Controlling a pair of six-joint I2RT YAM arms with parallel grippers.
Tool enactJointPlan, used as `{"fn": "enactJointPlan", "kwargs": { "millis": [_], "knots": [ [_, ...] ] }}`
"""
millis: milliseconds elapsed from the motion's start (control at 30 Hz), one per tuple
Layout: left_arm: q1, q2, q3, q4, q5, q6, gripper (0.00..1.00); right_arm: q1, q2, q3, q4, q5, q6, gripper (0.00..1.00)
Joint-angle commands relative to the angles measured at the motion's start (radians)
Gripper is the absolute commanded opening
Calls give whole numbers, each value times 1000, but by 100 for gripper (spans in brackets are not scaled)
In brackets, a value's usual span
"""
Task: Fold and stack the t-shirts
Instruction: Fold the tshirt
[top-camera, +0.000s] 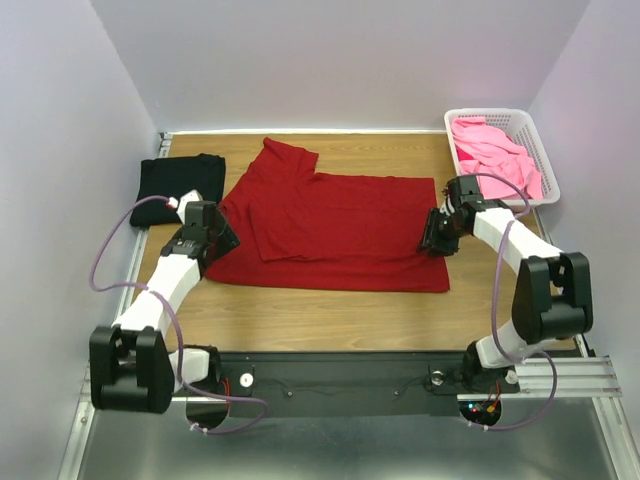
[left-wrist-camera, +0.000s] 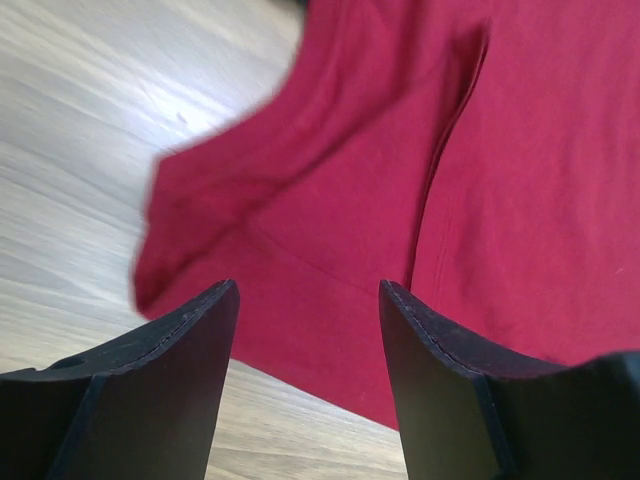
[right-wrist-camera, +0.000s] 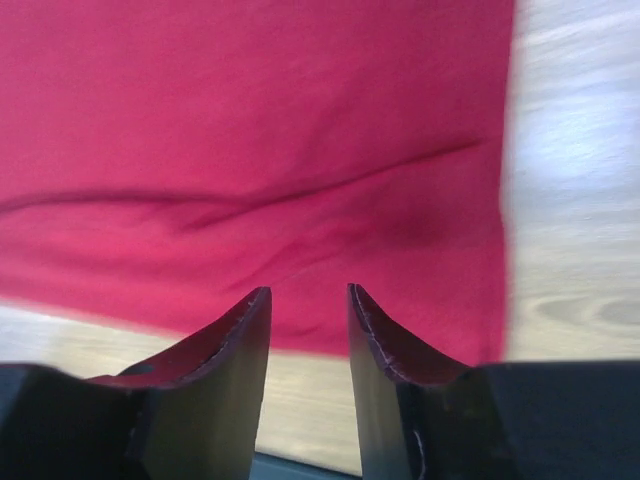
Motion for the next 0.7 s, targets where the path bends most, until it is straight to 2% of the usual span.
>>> {"fn": "enactJointPlan", "kwargs": {
  "millis": [0, 67, 200, 300, 400, 600, 667],
  "knots": [
    [-6, 50, 12, 51, 2, -37, 69, 4, 23, 55, 84, -23, -43, 41],
    [-6, 46, 5, 69, -7, -15, 69, 64, 20, 90, 99, -23, -111, 43],
    [-5, 64, 2, 68, -29, 18, 70, 310, 72, 162, 160, 45, -215, 57],
    [-6, 73, -15, 71, -13, 15, 67, 433, 129, 240, 234, 81, -261, 63],
    [-5, 86, -56, 80, -16, 6, 54, 603, 263, 358, 281, 101, -327, 63],
    [18, 112, -110, 109, 13, -6, 52, 759, 479, 613, 288, 86, -431, 55],
    [59, 119, -115, 106, 19, -12, 52, 799, 540, 696, 289, 86, -451, 53]
  ]
}}
